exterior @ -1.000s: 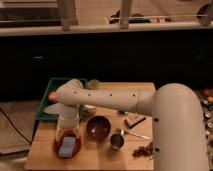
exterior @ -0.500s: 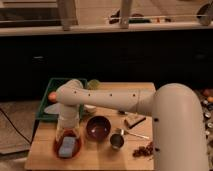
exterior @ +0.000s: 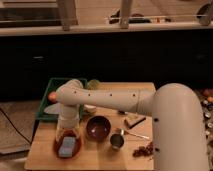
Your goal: Place sponge in red bowl
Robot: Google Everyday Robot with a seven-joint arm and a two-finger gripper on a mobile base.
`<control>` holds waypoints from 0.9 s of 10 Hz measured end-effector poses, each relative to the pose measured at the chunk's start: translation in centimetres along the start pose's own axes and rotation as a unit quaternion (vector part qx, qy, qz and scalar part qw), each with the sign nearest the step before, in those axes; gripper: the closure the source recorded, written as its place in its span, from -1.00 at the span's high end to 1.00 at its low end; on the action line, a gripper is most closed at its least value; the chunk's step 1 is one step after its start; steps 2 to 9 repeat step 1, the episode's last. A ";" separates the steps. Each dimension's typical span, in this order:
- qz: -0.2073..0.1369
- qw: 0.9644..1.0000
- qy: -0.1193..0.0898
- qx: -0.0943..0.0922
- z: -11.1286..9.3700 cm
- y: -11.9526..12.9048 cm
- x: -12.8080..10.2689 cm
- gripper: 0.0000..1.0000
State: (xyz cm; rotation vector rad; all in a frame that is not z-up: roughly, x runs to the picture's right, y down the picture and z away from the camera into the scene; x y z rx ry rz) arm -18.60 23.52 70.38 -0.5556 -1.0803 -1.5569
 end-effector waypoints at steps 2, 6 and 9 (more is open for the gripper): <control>0.000 1.000 0.000 0.000 0.0 0.0 0.0 0.28; 0.000 1.000 0.000 0.000 0.0 0.0 0.0 0.28; 0.000 1.000 0.000 0.000 0.0 0.0 0.0 0.28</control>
